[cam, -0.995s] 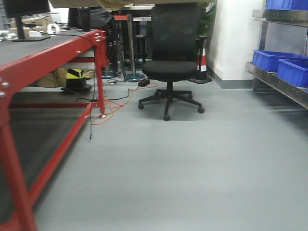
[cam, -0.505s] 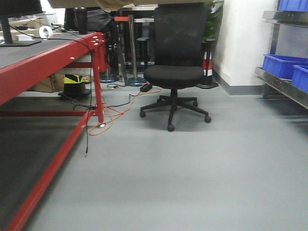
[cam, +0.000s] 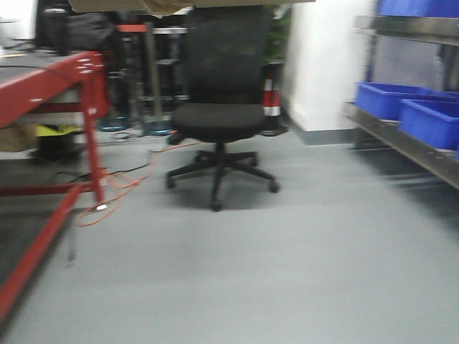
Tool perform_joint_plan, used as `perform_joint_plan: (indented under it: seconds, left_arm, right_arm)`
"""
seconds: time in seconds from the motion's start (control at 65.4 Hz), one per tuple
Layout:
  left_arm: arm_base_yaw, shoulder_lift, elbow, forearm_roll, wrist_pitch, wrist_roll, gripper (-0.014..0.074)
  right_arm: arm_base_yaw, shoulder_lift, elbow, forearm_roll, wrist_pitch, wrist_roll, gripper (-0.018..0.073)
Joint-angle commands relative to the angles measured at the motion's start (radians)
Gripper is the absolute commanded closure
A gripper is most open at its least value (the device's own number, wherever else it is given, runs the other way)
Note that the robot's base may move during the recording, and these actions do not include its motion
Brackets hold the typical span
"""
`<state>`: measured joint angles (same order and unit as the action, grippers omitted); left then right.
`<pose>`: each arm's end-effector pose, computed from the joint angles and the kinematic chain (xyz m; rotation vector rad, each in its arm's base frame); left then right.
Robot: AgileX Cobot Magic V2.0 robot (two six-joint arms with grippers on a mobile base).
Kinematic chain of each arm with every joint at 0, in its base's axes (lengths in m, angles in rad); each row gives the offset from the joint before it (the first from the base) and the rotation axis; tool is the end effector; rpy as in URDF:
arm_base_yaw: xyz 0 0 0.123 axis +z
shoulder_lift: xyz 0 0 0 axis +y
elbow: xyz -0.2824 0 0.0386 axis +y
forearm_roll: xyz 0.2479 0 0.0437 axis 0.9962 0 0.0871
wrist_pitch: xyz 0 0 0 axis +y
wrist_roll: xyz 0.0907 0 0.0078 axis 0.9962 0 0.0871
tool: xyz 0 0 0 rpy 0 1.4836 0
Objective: Stack two boxes on right shelf middle
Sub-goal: 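Hold the boxes raised while the base drives to the steel shelf rack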
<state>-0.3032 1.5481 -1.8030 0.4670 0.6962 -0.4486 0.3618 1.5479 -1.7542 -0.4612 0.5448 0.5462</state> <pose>0.3365 -0.0777 0.4852 0.0063 1.8567 0.0082 0.3372 0.1051 0.4817 -0.0245 1.7715 0.1601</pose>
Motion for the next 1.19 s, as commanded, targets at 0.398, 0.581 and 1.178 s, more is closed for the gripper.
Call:
perform_joint_plan:
  seconds: [0.398, 0.581, 1.178]
  left_arm:
    - [0.001, -0.007, -0.009, 0.015, -0.041, 0.001, 0.0708]
    - [0.001, -0.007, -0.009, 0.015, -0.041, 0.001, 0.0708]
    - [0.001, -0.007, -0.009, 0.015, -0.041, 0.001, 0.0708]
  right_arm:
    - [-0.001, -0.023, -0.015, -0.003, -0.082, 0.003, 0.0711]
    - [-0.001, -0.023, -0.015, -0.003, -0.082, 0.003, 0.0711]
    - [-0.001, -0.023, -0.015, -0.003, -0.082, 0.003, 0.0711]
